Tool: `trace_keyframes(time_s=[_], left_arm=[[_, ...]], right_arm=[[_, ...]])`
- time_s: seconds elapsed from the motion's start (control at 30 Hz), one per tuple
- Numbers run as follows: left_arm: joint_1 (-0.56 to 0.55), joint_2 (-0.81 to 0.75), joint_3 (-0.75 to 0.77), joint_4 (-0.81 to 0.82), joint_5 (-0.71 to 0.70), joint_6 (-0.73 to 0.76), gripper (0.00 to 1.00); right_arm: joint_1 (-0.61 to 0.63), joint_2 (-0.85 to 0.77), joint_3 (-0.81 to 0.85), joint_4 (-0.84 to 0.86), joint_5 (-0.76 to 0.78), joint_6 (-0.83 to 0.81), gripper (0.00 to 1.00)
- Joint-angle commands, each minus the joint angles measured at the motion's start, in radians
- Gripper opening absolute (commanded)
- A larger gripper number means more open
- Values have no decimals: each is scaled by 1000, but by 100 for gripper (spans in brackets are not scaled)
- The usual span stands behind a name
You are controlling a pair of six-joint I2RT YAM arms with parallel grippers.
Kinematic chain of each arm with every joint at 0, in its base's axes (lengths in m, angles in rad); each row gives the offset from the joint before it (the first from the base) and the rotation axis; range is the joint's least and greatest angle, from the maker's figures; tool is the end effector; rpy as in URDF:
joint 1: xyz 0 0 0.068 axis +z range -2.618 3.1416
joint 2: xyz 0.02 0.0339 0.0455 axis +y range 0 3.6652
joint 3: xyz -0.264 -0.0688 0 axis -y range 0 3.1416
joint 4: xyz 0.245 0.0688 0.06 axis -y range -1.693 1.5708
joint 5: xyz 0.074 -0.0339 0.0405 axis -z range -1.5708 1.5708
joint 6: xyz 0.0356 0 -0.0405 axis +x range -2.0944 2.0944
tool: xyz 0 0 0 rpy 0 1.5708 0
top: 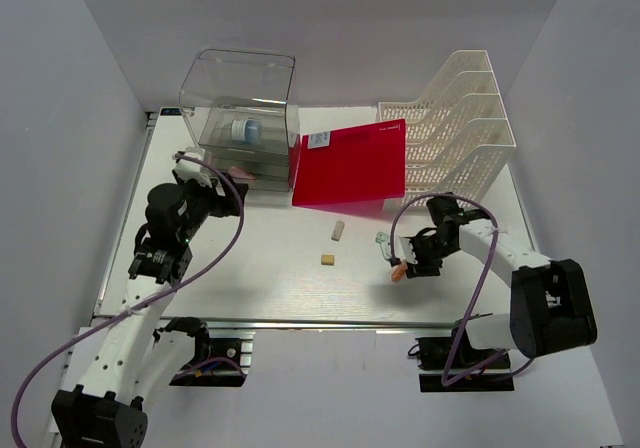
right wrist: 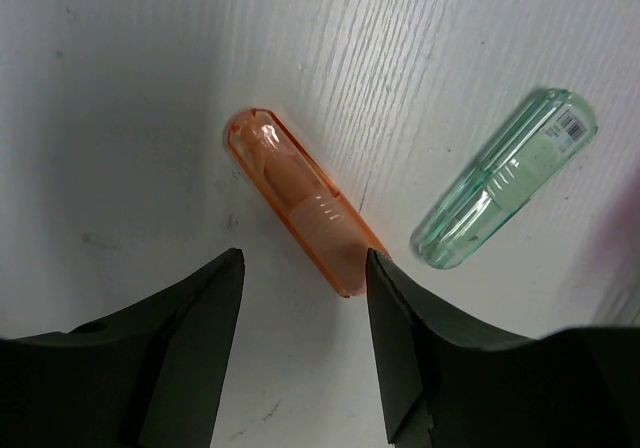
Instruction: Organize the desk
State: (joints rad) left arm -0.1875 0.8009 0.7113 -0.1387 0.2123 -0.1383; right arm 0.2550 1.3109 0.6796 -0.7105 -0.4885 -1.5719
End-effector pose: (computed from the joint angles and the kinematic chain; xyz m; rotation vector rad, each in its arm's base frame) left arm 0.1868 -0.0431 0.3163 0.1974 1.8031 -0.4229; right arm 0.1983 0.0690 0.1698 -2.1406 1.5565 0.3353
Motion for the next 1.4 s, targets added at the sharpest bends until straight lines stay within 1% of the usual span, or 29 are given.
trace_keyframes(time_s=[0.0, 0.03, 0.07, 0.2, 0.43, 0.7, 0.8, 0.83, 0.9, 0.93, 0.97, 1.0, 1.03, 1.1, 1.13, 1.17, 1.2, 1.23, 1.27, 1.37], left_arm=[[-3, -31, -18, -38, -197, 9, 85], [-3, -32, -18, -42, -197, 8, 85], [-3, -32, -18, -41, -229, 6, 85], [-3, -17, -10, -47, -226, 5, 85], [-3, -28, -16, -44, -241, 5, 85], [-3, -29, -15, -44, -245, 5, 86], [-3, -35, -15, -44, -252, 2, 86], [-3, -38, -16, -45, -260, 2, 86], [-3, -45, -18, -47, -274, 2, 86], [-3, -55, -19, -45, -292, 2, 86], [-3, -61, -21, -45, -300, 0, 86], [-3, -66, -22, -44, -306, -1, 86], [-3, -77, -23, -44, -315, -3, 86], [-3, -86, -27, -41, -333, -6, 86], [-3, -94, -27, -42, -340, -6, 86], [-3, -97, -27, -44, -355, -7, 86], [-3, -101, -29, -45, -363, -9, 86], [-3, -106, -30, -44, -373, -12, 86], [-3, -117, -32, -44, -395, -12, 86], [-3, -141, -41, -38, -428, -17, 87]], right_arm=[[23, 37, 64, -44, 109, -40, 58], [32, 47, 73, -46, 119, -42, 58], [32, 54, 90, -46, 128, -42, 58], [55, 99, 136, -50, 134, -37, 60], [116, 155, 149, -61, 146, -19, 63], [197, 211, 136, -58, 179, 24, 54], [216, 258, 161, -73, 195, 41, 48], [219, 283, 167, -79, 200, 46, 43], [234, 301, 178, -95, 214, 64, 37], [239, 315, 184, -98, 221, 67, 31], [242, 318, 187, -98, 226, 72, 28], [251, 318, 187, -98, 235, 75, 24], [256, 309, 195, -98, 238, 84, 18], [268, 295, 216, -90, 237, 98, 13], [271, 278, 233, -84, 235, 124, 6], [282, 272, 273, -75, 234, 137, 2], [285, 266, 297, -61, 226, 154, 0], [297, 274, 329, -61, 223, 206, 0], [302, 289, 412, -64, 206, 248, 0], [331, 344, 510, -25, 179, 387, 0]])
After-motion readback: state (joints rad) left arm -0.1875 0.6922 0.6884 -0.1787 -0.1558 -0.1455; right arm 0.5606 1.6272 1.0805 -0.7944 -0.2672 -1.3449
